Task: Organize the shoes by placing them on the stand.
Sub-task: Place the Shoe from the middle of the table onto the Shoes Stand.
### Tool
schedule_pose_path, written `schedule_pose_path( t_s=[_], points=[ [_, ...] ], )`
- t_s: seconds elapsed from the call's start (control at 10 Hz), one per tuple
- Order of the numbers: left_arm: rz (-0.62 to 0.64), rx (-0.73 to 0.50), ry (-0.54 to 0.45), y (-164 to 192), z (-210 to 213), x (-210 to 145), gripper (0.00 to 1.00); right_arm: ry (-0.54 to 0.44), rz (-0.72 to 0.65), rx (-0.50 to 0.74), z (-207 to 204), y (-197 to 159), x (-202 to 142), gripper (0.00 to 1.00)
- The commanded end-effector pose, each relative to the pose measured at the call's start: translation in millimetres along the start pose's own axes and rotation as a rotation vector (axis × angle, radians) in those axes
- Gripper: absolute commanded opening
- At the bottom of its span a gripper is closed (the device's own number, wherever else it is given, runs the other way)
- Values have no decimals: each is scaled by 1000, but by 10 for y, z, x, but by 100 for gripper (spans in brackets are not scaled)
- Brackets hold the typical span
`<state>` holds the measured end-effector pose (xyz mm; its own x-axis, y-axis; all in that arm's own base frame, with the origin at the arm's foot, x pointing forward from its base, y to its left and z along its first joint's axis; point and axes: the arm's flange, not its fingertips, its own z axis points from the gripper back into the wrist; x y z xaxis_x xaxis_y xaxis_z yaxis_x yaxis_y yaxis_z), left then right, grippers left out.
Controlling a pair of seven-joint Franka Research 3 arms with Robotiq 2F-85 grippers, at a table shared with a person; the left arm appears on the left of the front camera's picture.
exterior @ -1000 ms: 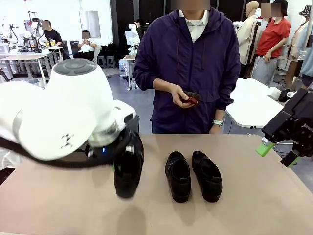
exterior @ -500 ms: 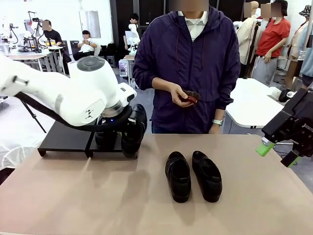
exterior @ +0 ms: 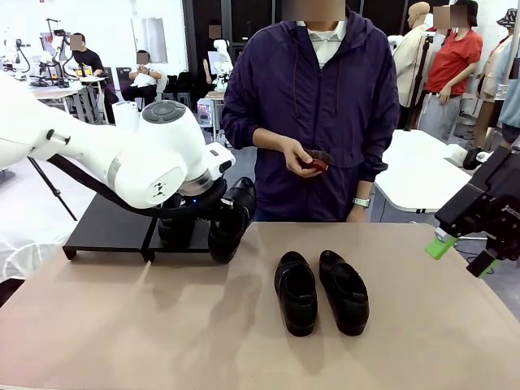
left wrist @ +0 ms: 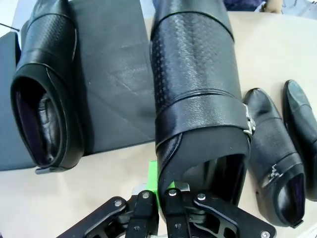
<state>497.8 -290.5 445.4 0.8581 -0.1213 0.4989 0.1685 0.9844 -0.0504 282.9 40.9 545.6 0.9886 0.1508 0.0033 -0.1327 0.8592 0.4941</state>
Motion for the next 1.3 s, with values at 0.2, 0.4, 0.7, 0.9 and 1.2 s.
schedule_pose_path(
  t_s=[0.2,0.4,0.7,0.9,1.2],
  points=[
    [111,9,-32,211,45,272,0,4,-5,3,52,15,14,100],
    [164,10,-24,363,20,496,0,4,-5,3,52,15,14,100],
    [178,26,-52,459,-102,656,0,4,-5,3,52,15,14,100],
    [196,46,-55,496,-211,703,0,4,-5,3,52,15,14,100],
    [192,64,-46,497,-323,702,0,4,-5,3,52,15,14,100]
  ],
)
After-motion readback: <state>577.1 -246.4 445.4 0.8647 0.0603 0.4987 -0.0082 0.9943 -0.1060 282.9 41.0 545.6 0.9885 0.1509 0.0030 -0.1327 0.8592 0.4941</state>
